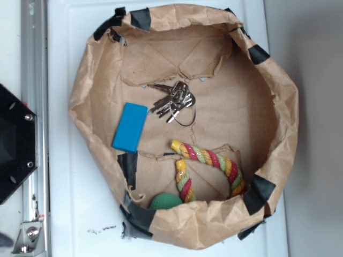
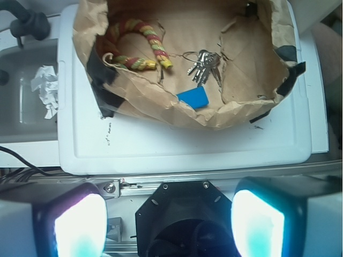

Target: Grab the silver keys.

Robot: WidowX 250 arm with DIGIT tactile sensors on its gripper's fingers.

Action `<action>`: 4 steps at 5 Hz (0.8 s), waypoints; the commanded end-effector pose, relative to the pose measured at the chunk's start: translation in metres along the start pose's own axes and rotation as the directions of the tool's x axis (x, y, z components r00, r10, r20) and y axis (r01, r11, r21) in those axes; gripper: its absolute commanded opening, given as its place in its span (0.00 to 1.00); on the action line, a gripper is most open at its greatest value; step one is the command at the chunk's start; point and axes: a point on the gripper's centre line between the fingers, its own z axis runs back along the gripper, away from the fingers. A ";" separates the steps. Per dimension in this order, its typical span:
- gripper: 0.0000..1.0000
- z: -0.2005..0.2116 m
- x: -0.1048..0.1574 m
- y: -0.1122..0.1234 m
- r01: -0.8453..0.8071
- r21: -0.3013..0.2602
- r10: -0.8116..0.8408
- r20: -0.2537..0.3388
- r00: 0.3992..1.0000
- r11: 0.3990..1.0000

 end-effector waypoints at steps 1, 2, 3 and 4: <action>1.00 0.000 0.000 0.000 0.000 0.000 0.000 0.000 1.000 1.000; 1.00 -0.014 0.023 0.001 0.124 0.021 -0.124 0.008 0.992 0.992; 1.00 -0.030 0.048 -0.002 0.257 -0.003 -0.257 0.001 0.966 0.966; 1.00 -0.042 0.072 -0.007 0.376 0.020 -0.376 0.034 0.926 0.927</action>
